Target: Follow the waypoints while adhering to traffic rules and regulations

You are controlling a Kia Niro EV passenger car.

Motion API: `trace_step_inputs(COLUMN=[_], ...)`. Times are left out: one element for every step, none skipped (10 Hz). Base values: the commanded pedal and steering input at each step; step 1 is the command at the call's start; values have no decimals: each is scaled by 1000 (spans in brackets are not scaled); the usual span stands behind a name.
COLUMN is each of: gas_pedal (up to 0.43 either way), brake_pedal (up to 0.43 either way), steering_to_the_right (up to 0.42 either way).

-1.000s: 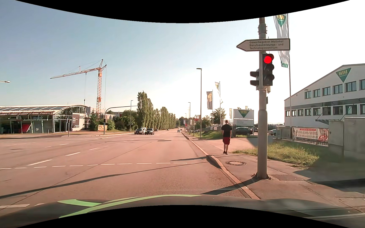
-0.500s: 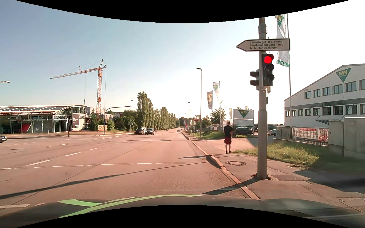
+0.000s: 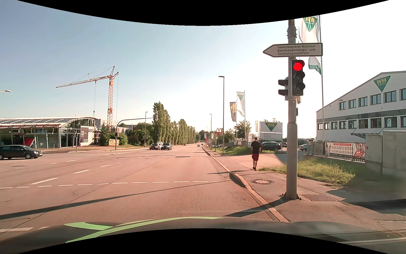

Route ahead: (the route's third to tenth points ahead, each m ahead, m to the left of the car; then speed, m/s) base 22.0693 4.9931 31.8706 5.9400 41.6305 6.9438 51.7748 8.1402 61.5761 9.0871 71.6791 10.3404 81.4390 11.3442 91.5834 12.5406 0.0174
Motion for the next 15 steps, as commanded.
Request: trace_step_inputs(gas_pedal=[0,0,0,0,0,0,0,0,0,0,0,0,0,0,0], brake_pedal=[274,274,274,274,280,280,280,280,280,280,280,280,280,280,280], steering_to_the_right=[-21,-21,-21,-21,-21,-21,-21,-21,-21,-21,-21,-21,-21,-21,-21])
